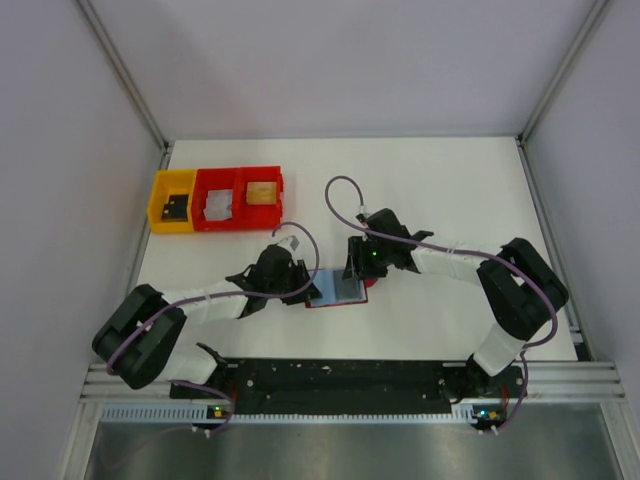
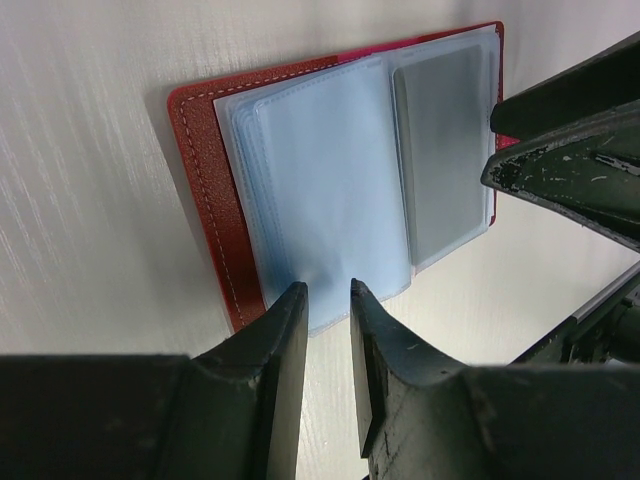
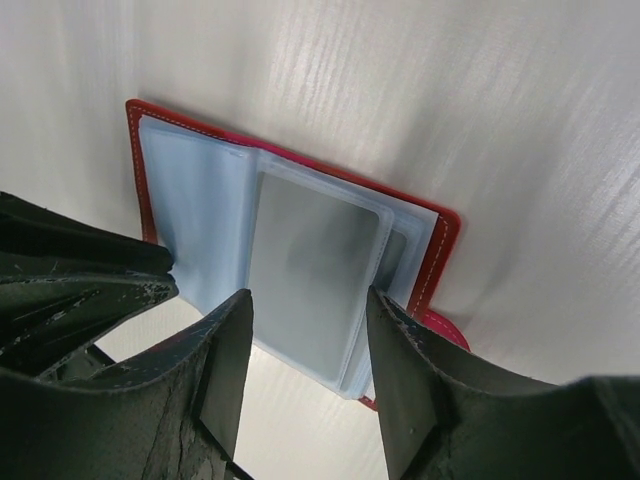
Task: Take the credit cards out of the card holder
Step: Remove the credit card from the card holder.
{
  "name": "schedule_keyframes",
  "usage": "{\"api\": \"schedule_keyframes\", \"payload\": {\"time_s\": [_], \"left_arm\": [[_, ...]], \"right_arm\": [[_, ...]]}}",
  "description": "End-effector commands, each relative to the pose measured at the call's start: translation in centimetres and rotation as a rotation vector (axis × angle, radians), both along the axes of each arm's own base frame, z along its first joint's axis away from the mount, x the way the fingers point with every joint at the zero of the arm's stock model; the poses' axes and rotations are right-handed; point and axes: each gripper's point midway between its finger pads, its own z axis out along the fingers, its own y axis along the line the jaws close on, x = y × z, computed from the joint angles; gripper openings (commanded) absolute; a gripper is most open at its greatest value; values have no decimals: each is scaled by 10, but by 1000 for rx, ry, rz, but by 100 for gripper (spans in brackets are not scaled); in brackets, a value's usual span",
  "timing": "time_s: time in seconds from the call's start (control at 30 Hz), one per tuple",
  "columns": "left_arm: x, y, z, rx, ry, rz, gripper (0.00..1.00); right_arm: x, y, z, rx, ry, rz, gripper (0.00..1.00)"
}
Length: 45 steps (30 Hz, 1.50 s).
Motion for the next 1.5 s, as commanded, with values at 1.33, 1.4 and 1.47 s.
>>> {"api": "schedule_keyframes", "payload": {"time_s": [1.33,1.4,1.47], "left_arm": [[-1,9,-1,77,-6,-21,29],[-3,16,-3,111,3,-18,29],[-4,19,-3,130,3,-21,29]], "right_arm": [[9,4,22,-9,-34,3,41],[7,-1,20,-41,-36,-1,41],[7,-3,18,-56,-32,-7,41]]}}
